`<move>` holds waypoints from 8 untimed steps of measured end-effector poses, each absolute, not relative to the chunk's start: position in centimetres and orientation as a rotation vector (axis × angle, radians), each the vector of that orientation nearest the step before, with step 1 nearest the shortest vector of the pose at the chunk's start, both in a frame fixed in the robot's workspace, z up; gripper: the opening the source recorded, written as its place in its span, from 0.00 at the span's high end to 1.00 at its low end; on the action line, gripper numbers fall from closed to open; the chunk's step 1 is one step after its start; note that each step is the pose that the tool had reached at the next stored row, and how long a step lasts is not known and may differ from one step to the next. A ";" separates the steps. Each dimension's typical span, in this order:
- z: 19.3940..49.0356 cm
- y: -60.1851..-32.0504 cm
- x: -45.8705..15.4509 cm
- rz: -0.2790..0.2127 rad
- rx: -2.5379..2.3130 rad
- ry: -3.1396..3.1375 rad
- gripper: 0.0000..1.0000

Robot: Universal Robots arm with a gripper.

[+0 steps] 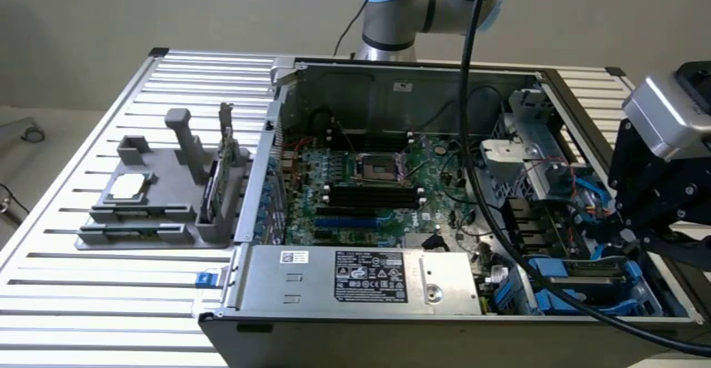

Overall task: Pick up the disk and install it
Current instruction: 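Insert the disk into the insertion slot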

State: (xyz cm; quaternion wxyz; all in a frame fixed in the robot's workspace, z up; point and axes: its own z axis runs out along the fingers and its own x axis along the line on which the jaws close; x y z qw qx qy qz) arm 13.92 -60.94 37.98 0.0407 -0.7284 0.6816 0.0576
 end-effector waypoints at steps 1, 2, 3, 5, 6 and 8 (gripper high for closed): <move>38.0 -60.9 13.9 0.176 -2.231 2.088 0.90; 38.0 -60.9 13.9 0.177 -2.231 2.088 0.90; 38.0 -60.9 13.9 0.177 -2.230 2.089 0.90; 38.0 -60.9 13.9 0.177 -2.229 2.090 0.90; 38.0 -60.9 13.9 0.177 -2.227 2.093 0.90; 38.0 -61.0 13.9 0.175 -2.209 2.111 0.90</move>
